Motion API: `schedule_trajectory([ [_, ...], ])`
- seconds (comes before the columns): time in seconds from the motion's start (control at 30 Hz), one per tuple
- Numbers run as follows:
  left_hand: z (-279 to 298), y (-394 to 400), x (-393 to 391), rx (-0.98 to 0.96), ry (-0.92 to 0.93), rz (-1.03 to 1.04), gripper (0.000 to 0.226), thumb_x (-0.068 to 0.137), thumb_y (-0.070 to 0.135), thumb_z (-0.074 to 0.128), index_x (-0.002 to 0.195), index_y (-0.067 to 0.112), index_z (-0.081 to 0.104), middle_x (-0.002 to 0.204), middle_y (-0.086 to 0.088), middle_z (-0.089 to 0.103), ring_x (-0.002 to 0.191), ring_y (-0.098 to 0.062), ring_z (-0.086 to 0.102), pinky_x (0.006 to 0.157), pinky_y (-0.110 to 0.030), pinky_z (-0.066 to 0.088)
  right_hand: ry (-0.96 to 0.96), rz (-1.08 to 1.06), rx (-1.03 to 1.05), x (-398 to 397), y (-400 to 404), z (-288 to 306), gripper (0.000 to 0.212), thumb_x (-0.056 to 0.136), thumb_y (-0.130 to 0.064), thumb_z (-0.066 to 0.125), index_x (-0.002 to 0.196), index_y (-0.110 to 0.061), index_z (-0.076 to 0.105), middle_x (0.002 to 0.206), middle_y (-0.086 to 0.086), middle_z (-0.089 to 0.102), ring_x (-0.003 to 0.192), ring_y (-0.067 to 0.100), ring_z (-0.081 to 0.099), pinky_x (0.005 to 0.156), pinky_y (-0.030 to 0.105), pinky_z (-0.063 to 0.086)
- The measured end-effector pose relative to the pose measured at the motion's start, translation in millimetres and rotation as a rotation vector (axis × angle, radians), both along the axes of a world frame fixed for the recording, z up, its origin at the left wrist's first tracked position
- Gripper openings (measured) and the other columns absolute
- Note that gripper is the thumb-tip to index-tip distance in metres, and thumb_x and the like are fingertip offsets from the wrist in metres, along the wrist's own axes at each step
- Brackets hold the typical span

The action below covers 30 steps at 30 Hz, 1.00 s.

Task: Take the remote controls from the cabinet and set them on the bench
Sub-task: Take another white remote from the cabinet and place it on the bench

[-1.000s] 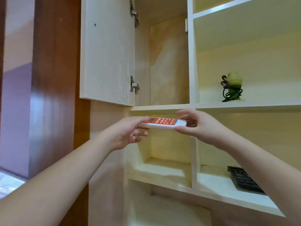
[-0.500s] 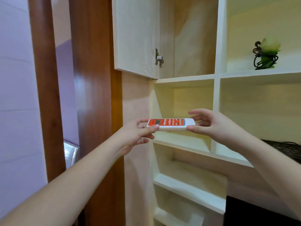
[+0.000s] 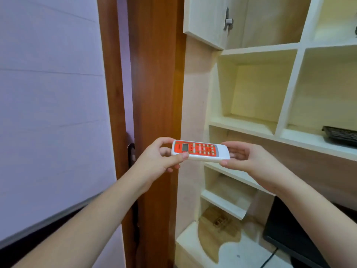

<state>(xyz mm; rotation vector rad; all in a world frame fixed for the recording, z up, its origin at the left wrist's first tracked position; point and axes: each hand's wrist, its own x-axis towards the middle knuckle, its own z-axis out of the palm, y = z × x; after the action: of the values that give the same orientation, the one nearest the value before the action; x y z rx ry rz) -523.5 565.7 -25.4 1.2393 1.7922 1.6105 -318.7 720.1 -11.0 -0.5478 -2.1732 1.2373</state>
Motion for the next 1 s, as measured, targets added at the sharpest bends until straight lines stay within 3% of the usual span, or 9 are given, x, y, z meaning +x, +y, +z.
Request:
schedule_trajectory([
  [0.1, -22, -22, 8, -0.034, 0.001, 0.033, 0.053, 0.078, 0.035, 0.077, 0.123, 0.028, 0.051, 0.091, 0.005, 0.075, 0.079, -0.01, 0.071, 0.066, -0.02, 0.054, -0.02, 0.001, 0.013, 2, -17, -17, 0.044, 0.072, -0.017, 0.08, 0.111, -0.03, 0.064, 0.1, -0.013, 0.074, 0.097, 0.001, 0.068, 0.088, 0.022, 0.051],
  [0.27, -50, -57, 26, -0.129, 0.031, 0.089, 0.053, 0.076, 0.038, 0.078, 0.12, 0.029, 0.051, 0.091, 0.004, 0.074, 0.08, -0.011, 0.072, 0.073, -0.029, 0.06, -0.122, 0.054, -0.005, 12, -34, -52, 0.051, 0.07, -0.03, 0.08, 0.117, -0.035, 0.061, 0.105, -0.015, 0.072, 0.097, 0.002, 0.067, 0.091, 0.032, 0.053],
  [0.47, -77, -81, 54, -0.209, 0.049, 0.218, 0.053, 0.076, 0.041, 0.078, 0.12, 0.03, 0.05, 0.092, 0.007, 0.073, 0.08, -0.008, 0.072, 0.067, -0.021, 0.056, -0.175, 0.184, 0.016, 17, -39, -89, 0.051, 0.075, -0.029, 0.077, 0.121, -0.036, 0.057, 0.109, -0.016, 0.068, 0.092, 0.0, 0.066, 0.074, 0.02, 0.055],
  [0.67, -111, -102, 90, -0.297, 0.024, 0.408, 0.052, 0.077, 0.041, 0.077, 0.119, 0.032, 0.048, 0.093, 0.007, 0.071, 0.079, -0.002, 0.07, 0.059, -0.013, 0.052, -0.237, 0.33, 0.03, 13, -37, -117, 0.054, 0.075, -0.034, 0.075, 0.124, -0.035, 0.053, 0.109, -0.017, 0.066, 0.1, 0.001, 0.063, 0.08, 0.022, 0.053],
  [0.83, -129, -142, 114, -0.325, -0.038, 0.604, 0.056, 0.077, 0.039, 0.077, 0.123, 0.031, 0.045, 0.093, 0.007, 0.07, 0.077, -0.005, 0.07, 0.064, -0.018, 0.054, -0.277, 0.493, 0.04, -8, -59, -133, 0.053, 0.076, -0.033, 0.075, 0.124, -0.035, 0.051, 0.108, -0.016, 0.064, 0.1, 0.004, 0.062, 0.083, 0.028, 0.055],
  [1.0, -138, -196, 138, -0.305, -0.079, 0.79, 0.058, 0.078, 0.036, 0.077, 0.126, 0.029, 0.046, 0.092, 0.004, 0.072, 0.076, -0.007, 0.07, 0.066, -0.021, 0.054, -0.261, 0.678, 0.071, -30, -104, -143, 0.054, 0.077, -0.029, 0.074, 0.126, -0.033, 0.051, 0.107, -0.016, 0.064, 0.096, 0.001, 0.063, 0.074, 0.019, 0.052],
])
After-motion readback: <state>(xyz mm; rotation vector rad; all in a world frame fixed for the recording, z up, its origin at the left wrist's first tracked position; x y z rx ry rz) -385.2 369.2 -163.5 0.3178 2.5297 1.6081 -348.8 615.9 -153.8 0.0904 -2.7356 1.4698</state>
